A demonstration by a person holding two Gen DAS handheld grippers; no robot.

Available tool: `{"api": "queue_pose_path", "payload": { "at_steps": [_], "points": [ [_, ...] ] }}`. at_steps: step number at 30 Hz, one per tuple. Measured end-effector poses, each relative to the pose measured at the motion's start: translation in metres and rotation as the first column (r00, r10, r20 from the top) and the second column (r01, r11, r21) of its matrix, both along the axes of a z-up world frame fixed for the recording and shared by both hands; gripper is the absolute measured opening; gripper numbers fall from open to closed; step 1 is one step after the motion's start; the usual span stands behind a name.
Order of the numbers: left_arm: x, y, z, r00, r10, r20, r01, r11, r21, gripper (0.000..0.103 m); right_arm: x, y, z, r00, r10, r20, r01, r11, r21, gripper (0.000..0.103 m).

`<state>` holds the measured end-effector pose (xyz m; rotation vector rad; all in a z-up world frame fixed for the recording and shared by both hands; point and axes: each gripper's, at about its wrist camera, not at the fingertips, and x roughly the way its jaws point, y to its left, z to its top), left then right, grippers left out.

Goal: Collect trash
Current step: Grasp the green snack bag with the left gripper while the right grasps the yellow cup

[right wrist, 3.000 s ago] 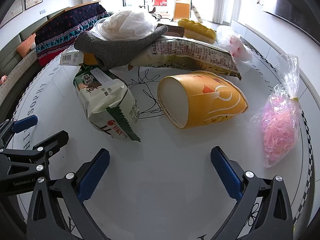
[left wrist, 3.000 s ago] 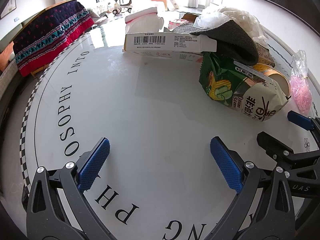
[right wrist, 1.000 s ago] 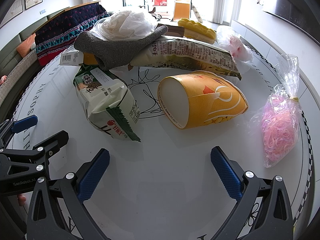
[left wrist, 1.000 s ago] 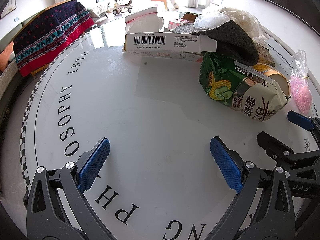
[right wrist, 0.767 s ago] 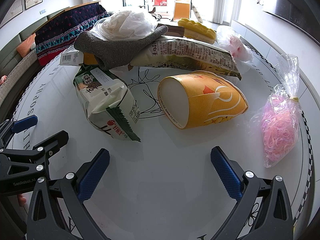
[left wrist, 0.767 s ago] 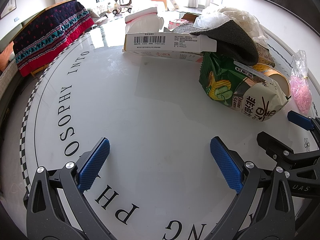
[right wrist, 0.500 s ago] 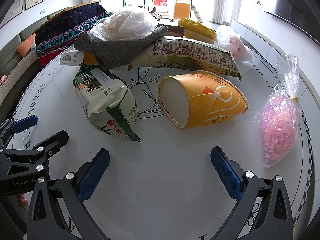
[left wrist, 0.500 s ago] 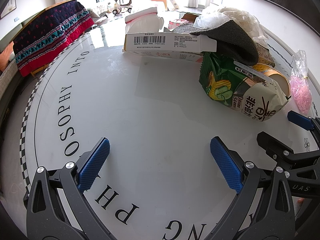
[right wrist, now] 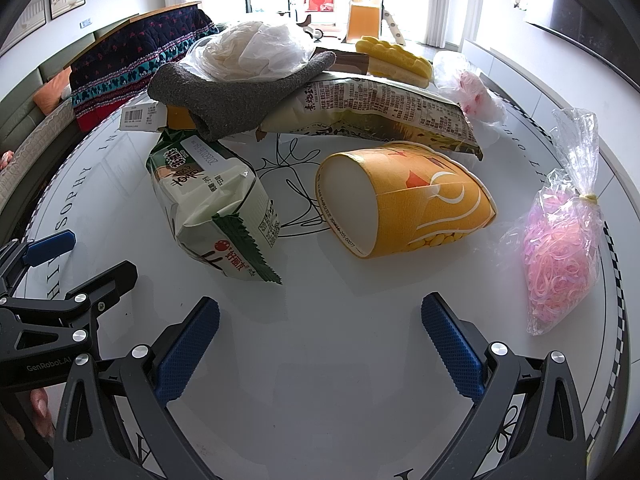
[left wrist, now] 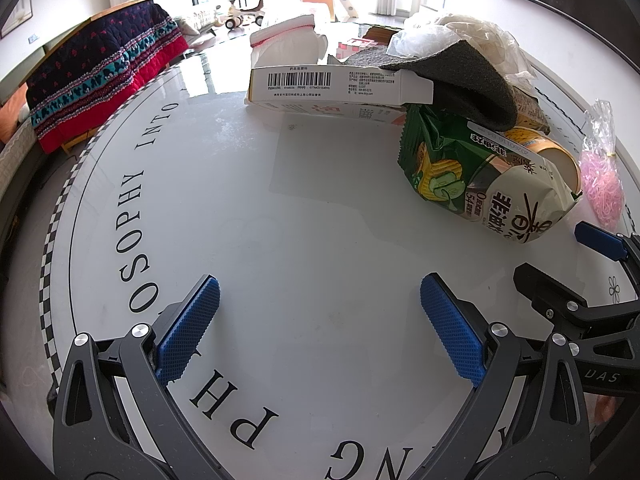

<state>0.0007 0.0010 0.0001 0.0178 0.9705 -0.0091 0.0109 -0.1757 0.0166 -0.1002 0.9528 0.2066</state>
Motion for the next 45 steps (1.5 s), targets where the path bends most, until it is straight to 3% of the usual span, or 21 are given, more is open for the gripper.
{"api": "queue_pose_path", "payload": {
  "at_steps": [3, 8, 13, 19, 24, 28, 34, 36, 38, 40, 42, 45],
  "points": [
    [-0.007, 0.001, 0.009, 1.0, -0.014, 0.002, 0.014, 0.999, -0.036, 0.097, 0.001, -0.004, 0.004, 1.0, 0.005, -0.019, -0.004, 1.0, 0.028, 0.097],
    [-0.02, -0.006, 0.036, 0.998, -0.033, 0.055, 0.032, 0.999, 0.02, 0.097, -0.008, -0.014, 0.026, 0.999, 0.049, 0.012, -0.05, 0.993, 0.104, 0.096],
    [-0.017, -0.014, 0.049, 0.998, -0.05, 0.024, 0.052, 0.997, -0.062, 0.097, -0.019, -0.035, 0.052, 0.997, 0.065, 0.052, -0.072, 0.985, 0.158, 0.095],
    [0.002, -0.037, 0.048, 1.0, -0.028, -0.004, 0.027, 0.993, -0.118, 0.097, -0.007, -0.057, 0.067, 0.997, 0.037, 0.062, -0.044, 0.991, 0.128, 0.077],
    [0.025, -0.046, 0.045, 0.999, 0.004, -0.049, -0.013, 0.984, -0.179, 0.097, 0.006, -0.071, 0.068, 0.997, 0.019, 0.076, -0.029, 0.99, 0.139, 0.076],
    [0.049, -0.052, 0.042, 0.996, 0.033, -0.082, -0.053, 0.966, -0.255, 0.097, 0.007, -0.082, 0.065, 0.997, 0.015, 0.08, -0.029, 0.985, 0.17, 0.076],
    [0.071, -0.049, 0.028, 0.986, 0.086, -0.145, -0.138, 0.906, -0.4, 0.097, 0.003, -0.087, 0.059, 0.996, 0.029, 0.09, -0.043, 0.987, 0.158, 0.076],
    [0.072, -0.048, 0.026, 0.985, 0.102, -0.141, -0.152, 0.9, -0.408, 0.097, 0.002, -0.089, 0.056, 0.996, 0.029, 0.083, -0.043, 0.984, 0.17, 0.076],
    [0.073, -0.05, 0.026, 0.988, 0.077, -0.132, -0.123, 0.914, -0.386, 0.097, 0.003, -0.089, 0.053, 0.997, 0.029, 0.074, -0.042, 0.983, 0.18, 0.076],
    [0.071, -0.057, 0.029, 0.995, -0.003, -0.1, -0.032, 0.937, -0.348, 0.089, 0.004, -0.089, 0.052, 0.997, 0.027, 0.07, -0.039, 0.982, 0.186, 0.076],
    [0.064, -0.059, 0.035, 0.996, -0.047, -0.07, 0.021, 0.941, -0.338, 0.076, 0.004, -0.088, 0.051, 0.997, 0.029, 0.068, -0.042, 0.981, 0.191, 0.076],
    [0.047, -0.062, 0.041, 0.991, -0.129, -0.047, 0.109, 0.947, -0.304, 0.073, 0.002, -0.085, 0.052, 0.997, 0.033, 0.067, -0.046, 0.98, 0.194, 0.076]
  ]
}}
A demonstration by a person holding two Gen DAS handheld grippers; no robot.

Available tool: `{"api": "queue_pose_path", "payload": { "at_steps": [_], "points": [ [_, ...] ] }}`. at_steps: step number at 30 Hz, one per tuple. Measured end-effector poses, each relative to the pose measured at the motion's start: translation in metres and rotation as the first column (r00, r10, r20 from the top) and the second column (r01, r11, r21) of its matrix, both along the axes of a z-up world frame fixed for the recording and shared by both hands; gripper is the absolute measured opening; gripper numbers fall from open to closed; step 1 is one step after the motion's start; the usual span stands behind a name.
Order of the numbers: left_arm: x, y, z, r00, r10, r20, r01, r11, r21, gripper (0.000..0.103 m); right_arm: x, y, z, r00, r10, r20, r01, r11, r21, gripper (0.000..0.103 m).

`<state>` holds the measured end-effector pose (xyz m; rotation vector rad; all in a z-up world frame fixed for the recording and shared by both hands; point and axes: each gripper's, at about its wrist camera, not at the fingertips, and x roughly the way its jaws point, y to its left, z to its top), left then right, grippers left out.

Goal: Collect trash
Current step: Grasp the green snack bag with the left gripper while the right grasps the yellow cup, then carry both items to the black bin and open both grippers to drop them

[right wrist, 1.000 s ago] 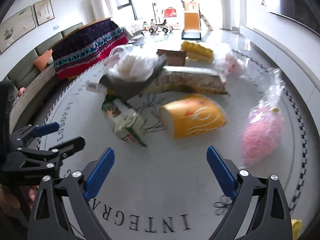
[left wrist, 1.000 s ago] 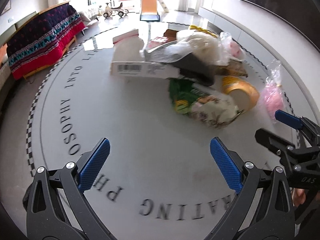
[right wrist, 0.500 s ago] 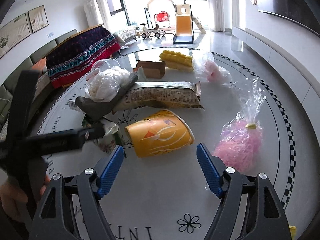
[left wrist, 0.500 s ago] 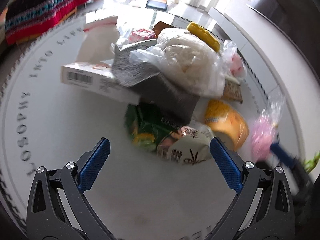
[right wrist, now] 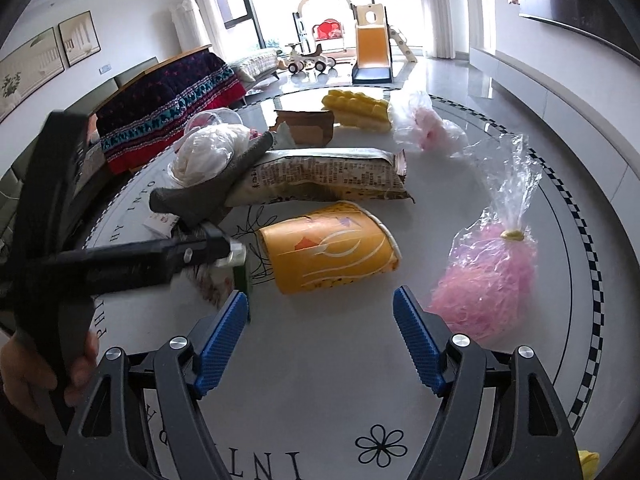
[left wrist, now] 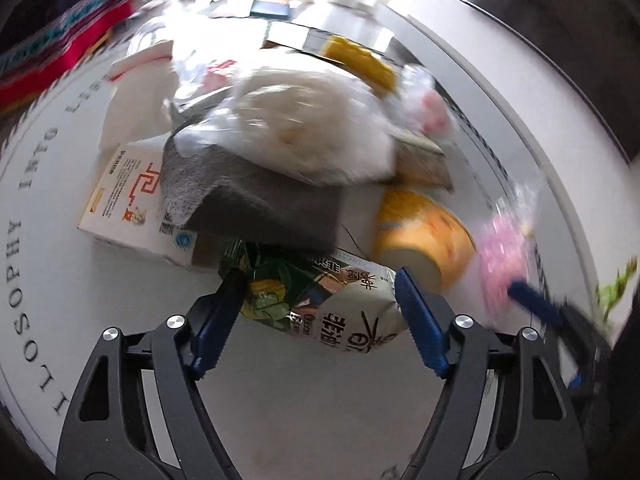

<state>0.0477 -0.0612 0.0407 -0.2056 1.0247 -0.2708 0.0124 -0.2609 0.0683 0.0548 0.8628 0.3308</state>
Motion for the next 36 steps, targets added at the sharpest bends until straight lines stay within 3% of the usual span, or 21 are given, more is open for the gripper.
{"api": "queue_pose_path", "payload": {
  "at_steps": [6, 11, 15, 19, 22, 23, 24, 26, 36],
  "points": [
    [-0.048, 0.007, 0.004, 0.994, -0.082, 0.068, 0.08, 0.996, 0.038, 0.068, 0.008, -0.002, -0.003, 0.996, -0.054, -0.068, 0.061, 0.993, 0.104, 0.076],
    [-0.058, 0.021, 0.01, 0.995, -0.061, 0.076, 0.06, 0.998, 0.02, 0.066, 0.029, 0.006, -0.01, 0.977, -0.139, -0.16, 0.167, 0.97, 0.177, 0.081],
    [-0.065, 0.032, 0.007, 0.996, -0.042, 0.081, 0.042, 0.999, 0.005, 0.066, 0.048, 0.016, -0.023, 0.948, -0.212, -0.237, 0.262, 0.942, 0.207, 0.084],
    [-0.066, 0.038, 0.007, 0.996, -0.027, 0.088, 0.027, 1.0, 0.003, 0.066, 0.062, 0.015, -0.037, 0.908, -0.289, -0.305, 0.371, 0.892, 0.259, 0.085],
    [-0.069, 0.045, 0.01, 0.995, -0.017, 0.095, 0.018, 1.0, -0.002, 0.066, 0.07, 0.014, -0.039, 0.889, -0.344, -0.302, 0.423, 0.87, 0.252, 0.086],
    [-0.071, 0.051, 0.012, 0.995, -0.018, 0.095, 0.018, 1.0, -0.004, 0.066, 0.072, 0.014, -0.039, 0.89, -0.344, -0.3, 0.421, 0.871, 0.251, 0.082],
    [-0.073, 0.054, 0.013, 0.995, -0.017, 0.099, 0.018, 1.0, -0.005, 0.066, 0.074, 0.016, -0.039, 0.896, -0.331, -0.296, 0.408, 0.878, 0.251, 0.061],
    [-0.077, 0.057, 0.015, 0.994, -0.015, 0.107, 0.015, 1.0, -0.004, 0.066, 0.072, 0.02, -0.037, 0.909, -0.288, -0.302, 0.37, 0.892, 0.259, 0.056],
    [-0.119, 0.077, 0.027, 0.989, 0.016, 0.146, -0.014, 1.0, -0.013, 0.066, 0.006, 0.032, 0.003, 0.955, -0.211, -0.207, 0.264, 0.923, 0.281, 0.052]
  ]
}}
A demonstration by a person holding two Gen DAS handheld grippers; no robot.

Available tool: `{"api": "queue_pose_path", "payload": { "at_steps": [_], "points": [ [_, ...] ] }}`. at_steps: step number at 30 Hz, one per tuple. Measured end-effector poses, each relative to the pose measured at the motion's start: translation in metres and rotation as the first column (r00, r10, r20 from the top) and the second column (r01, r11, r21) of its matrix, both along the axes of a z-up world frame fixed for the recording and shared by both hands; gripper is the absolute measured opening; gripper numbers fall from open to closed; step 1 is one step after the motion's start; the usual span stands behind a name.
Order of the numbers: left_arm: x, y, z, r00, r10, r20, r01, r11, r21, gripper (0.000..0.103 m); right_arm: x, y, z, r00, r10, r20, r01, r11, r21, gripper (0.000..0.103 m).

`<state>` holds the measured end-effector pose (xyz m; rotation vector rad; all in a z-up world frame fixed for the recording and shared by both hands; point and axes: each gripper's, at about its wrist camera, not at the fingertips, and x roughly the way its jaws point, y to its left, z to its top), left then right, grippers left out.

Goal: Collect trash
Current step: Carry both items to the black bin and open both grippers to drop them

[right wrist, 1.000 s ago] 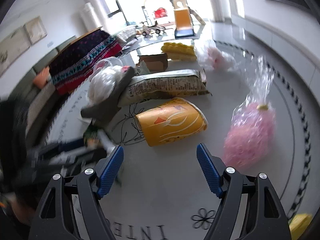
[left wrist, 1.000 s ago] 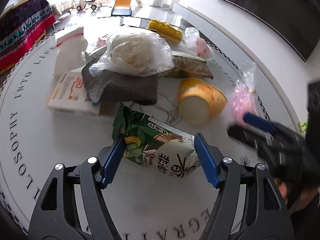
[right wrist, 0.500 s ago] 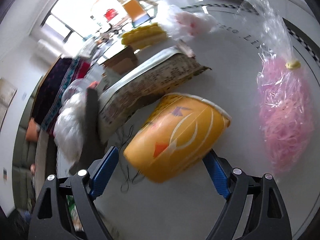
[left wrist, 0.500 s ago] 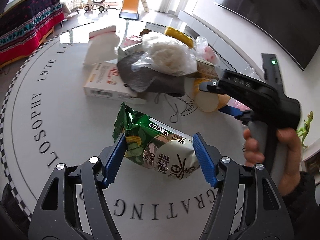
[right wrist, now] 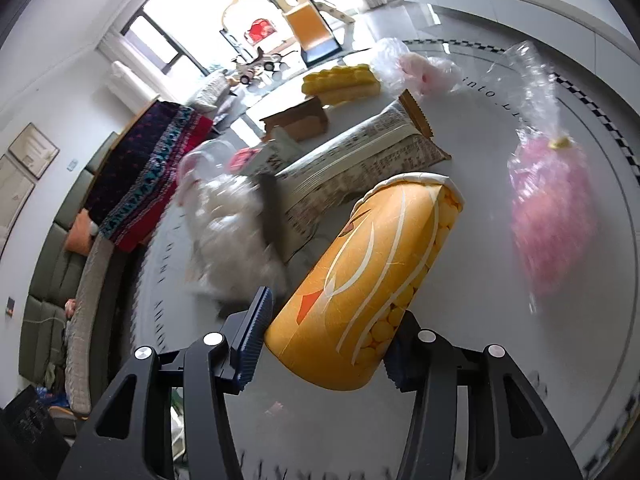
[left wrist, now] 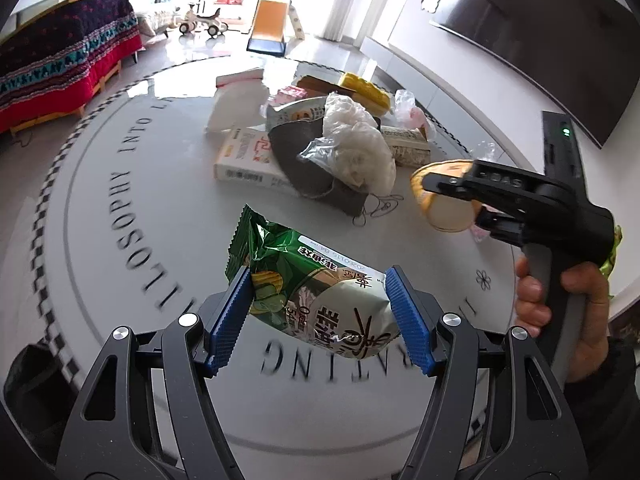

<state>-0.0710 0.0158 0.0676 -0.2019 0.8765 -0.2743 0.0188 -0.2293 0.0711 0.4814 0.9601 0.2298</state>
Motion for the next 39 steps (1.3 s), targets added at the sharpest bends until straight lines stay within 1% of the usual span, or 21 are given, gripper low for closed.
{"api": "queue_pose_path", "payload": {
  "at_steps": [5, 8, 10, 13, 16, 19, 20, 21, 23, 24, 25, 26, 29, 31, 32, 33, 34, 35, 36, 37, 39],
  "points": [
    [-0.039, 0.029, -0.002, 0.999, 0.052, 0.014, -0.052, 0.999, -0.012, 0.066, -0.04, 0.018, 0.015, 0.998, 0.058, 0.036, -0.058, 0.998, -0.004, 0.052],
    [-0.067, 0.052, -0.003, 0.994, 0.103, 0.027, -0.103, 0.995, -0.015, 0.066, -0.066, 0.043, 0.023, 0.991, 0.122, 0.061, -0.121, 0.993, -0.009, 0.052],
    [-0.084, 0.068, -0.004, 0.989, 0.141, 0.038, -0.142, 0.99, 0.002, 0.066, -0.08, 0.061, 0.027, 0.983, 0.167, 0.076, -0.166, 0.986, -0.015, 0.052],
    [-0.116, 0.099, -0.009, 0.976, 0.212, 0.041, -0.212, 0.977, 0.009, 0.066, -0.101, 0.102, 0.032, 0.96, 0.264, 0.096, -0.263, 0.964, -0.029, 0.052],
    [-0.148, 0.129, -0.017, 0.955, 0.293, 0.036, -0.295, 0.955, 0.034, 0.066, -0.123, 0.146, 0.035, 0.923, 0.369, 0.106, -0.366, 0.93, -0.045, 0.052],
    [-0.18, 0.163, -0.028, 0.922, 0.386, 0.022, -0.386, 0.921, 0.058, 0.066, -0.148, 0.197, 0.036, 0.862, 0.495, 0.109, -0.489, 0.869, -0.072, 0.052],
    [-0.191, 0.176, -0.033, 0.907, 0.421, 0.014, -0.421, 0.905, 0.063, 0.066, -0.155, 0.21, 0.036, 0.845, 0.524, 0.11, -0.518, 0.852, -0.083, 0.052],
    [-0.201, 0.186, -0.036, 0.892, 0.451, 0.009, -0.451, 0.89, 0.067, 0.066, -0.167, 0.232, 0.035, 0.811, 0.575, 0.108, -0.566, 0.818, -0.104, 0.052],
    [-0.222, 0.208, -0.044, 0.857, 0.516, -0.008, -0.514, 0.855, 0.074, 0.066, -0.183, 0.257, 0.033, 0.767, 0.633, 0.104, -0.621, 0.773, -0.127, 0.052],
    [-0.23, 0.216, -0.046, 0.842, 0.54, -0.014, -0.537, 0.84, 0.075, 0.066, -0.194, 0.276, 0.031, 0.736, 0.669, 0.098, -0.655, 0.742, -0.142, 0.052],
    [-0.24, 0.228, -0.051, 0.82, 0.572, -0.022, -0.569, 0.819, 0.077, 0.066, -0.202, 0.291, 0.029, 0.713, 0.695, 0.092, -0.679, 0.717, -0.156, 0.052],
    [-0.247, 0.235, -0.053, 0.806, 0.591, -0.027, -0.587, 0.805, 0.079, 0.066, -0.209, 0.306, 0.027, 0.688, 0.72, 0.085, -0.703, 0.691, -0.168, 0.052],
    [-0.265, 0.257, -0.06, 0.762, 0.647, -0.043, -0.642, 0.762, 0.084, 0.066, -0.224, 0.346, 0.02, 0.631, 0.773, 0.067, -0.753, 0.631, -0.186, 0.052],
    [-0.272, 0.267, -0.065, 0.735, 0.676, -0.053, -0.671, 0.736, 0.091, 0.067, -0.226, 0.366, 0.016, 0.601, 0.797, 0.054, -0.777, 0.599, -0.193, 0.052],
    [-0.274, 0.272, -0.067, 0.719, 0.692, -0.059, -0.686, 0.721, 0.102, 0.072, -0.226, 0.379, 0.013, 0.587, 0.808, 0.044, -0.788, 0.584, -0.196, 0.053],
    [-0.276, 0.276, -0.069, 0.709, 0.703, -0.06, -0.694, 0.71, 0.118, 0.089, -0.23, 0.396, 0.01, 0.565, 0.825, 0.025, -0.805, 0.557, -0.204, 0.054],
    [-0.28, 0.279, -0.07, 0.697, 0.715, -0.052, -0.705, 0.697, 0.132, 0.099, -0.232, 0.408, 0.008, 0.554, 0.832, 0.011, -0.81, 0.543, -0.221, 0.059],
    [-0.284, 0.282, -0.069, 0.673, 0.739, -0.033, -0.727, 0.669, 0.154, 0.097, -0.233, 0.414, 0.008, 0.562, 0.827, 0.009, -0.802, 0.547, -0.24, 0.075],
    [-0.285, 0.283, -0.07, 0.656, 0.754, -0.031, -0.74, 0.651, 0.17, 0.097, -0.235, 0.419, 0.009, 0.573, 0.819, 0.024, -0.789, 0.559, -0.255, 0.08],
    [-0.287, 0.287, -0.07, 0.642, 0.766, -0.034, -0.751, 0.637, 0.176, 0.097, -0.237, 0.421, 0.009, 0.572, 0.819, 0.037, -0.788, 0.562, -0.252, 0.08],
    [-0.293, 0.294, -0.072, 0.619, 0.784, -0.052, -0.77, 0.619, 0.156, 0.097, -0.237, 0.421, 0.008, 0.564, 0.825, 0.033, -0.799, 0.556, -0.232, 0.08]
  ]
}}
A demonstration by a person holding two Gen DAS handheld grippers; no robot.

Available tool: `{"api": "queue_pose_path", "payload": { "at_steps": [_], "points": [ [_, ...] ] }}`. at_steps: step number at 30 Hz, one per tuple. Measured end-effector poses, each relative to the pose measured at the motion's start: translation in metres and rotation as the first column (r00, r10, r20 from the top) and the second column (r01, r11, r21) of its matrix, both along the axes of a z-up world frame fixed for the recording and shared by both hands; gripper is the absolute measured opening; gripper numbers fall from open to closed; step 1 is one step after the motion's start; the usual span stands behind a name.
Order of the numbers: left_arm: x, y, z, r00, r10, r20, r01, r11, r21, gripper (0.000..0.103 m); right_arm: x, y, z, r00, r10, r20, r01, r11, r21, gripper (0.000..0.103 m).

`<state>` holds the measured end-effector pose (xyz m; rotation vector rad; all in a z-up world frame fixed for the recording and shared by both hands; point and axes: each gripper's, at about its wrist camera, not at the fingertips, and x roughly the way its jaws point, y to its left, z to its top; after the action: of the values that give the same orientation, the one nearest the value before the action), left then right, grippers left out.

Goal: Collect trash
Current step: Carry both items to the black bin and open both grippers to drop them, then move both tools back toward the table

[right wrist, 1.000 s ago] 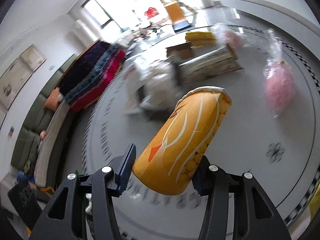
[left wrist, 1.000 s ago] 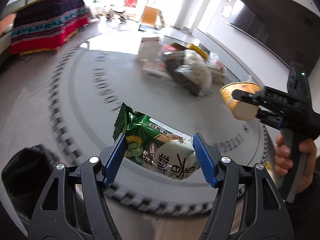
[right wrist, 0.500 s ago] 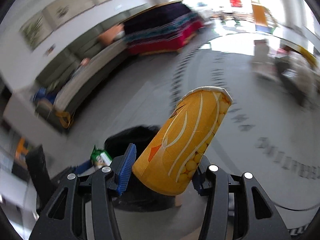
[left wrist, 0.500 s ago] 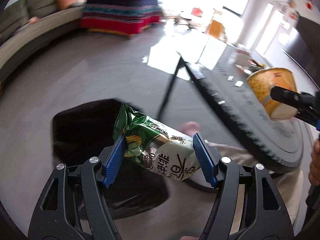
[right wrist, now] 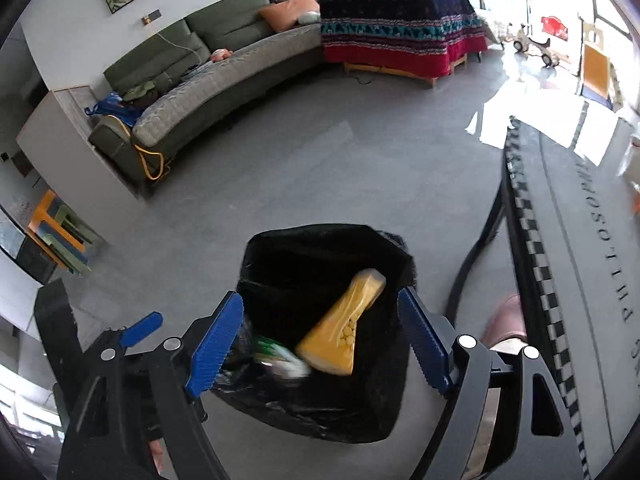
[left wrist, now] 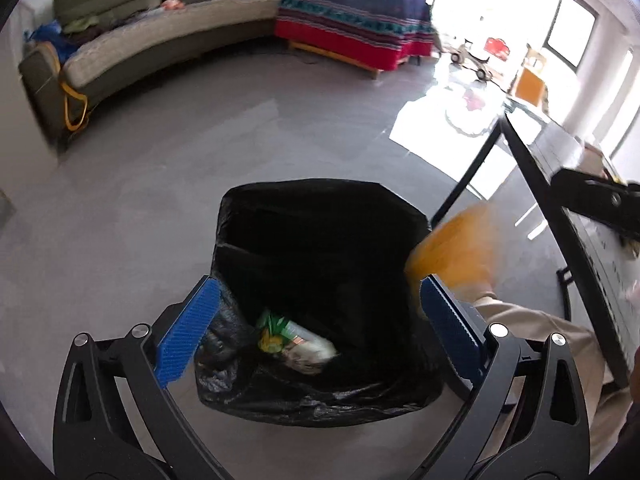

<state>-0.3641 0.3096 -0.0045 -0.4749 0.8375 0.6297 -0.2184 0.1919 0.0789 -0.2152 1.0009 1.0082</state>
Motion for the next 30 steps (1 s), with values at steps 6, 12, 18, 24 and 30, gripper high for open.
{"api": "queue_pose_path", "payload": {
  "at_steps": [6, 12, 18, 24, 30],
  "points": [
    [0.001, 0.001, -0.001, 1.0, -0.003, 0.001, 0.003, 1.0, -0.022, 0.097, 0.005, -0.017, -0.001, 1.0, -0.014, -0.006, 0.014, 1.0, 0.012, 0.08],
    [0.021, -0.02, 0.011, 0.997, -0.071, 0.022, 0.072, 0.997, -0.02, 0.097, 0.015, -0.044, 0.003, 0.999, -0.054, -0.001, 0.054, 0.998, 0.029, 0.08],
    [0.065, -0.056, 0.031, 0.979, -0.199, 0.048, 0.2, 0.98, -0.017, 0.097, 0.048, -0.097, 0.013, 0.988, -0.153, -0.033, 0.155, 0.985, 0.074, 0.08],
    [0.128, -0.098, 0.049, 0.94, -0.336, 0.06, 0.337, 0.941, -0.003, 0.097, 0.09, -0.159, 0.028, 0.954, -0.294, 0.061, 0.291, 0.955, 0.056, 0.079],
    [0.196, -0.153, 0.056, 0.873, -0.485, 0.048, 0.485, 0.874, -0.002, 0.097, 0.15, -0.225, 0.038, 0.893, -0.437, 0.104, 0.436, 0.899, 0.035, 0.071]
  ]
}}
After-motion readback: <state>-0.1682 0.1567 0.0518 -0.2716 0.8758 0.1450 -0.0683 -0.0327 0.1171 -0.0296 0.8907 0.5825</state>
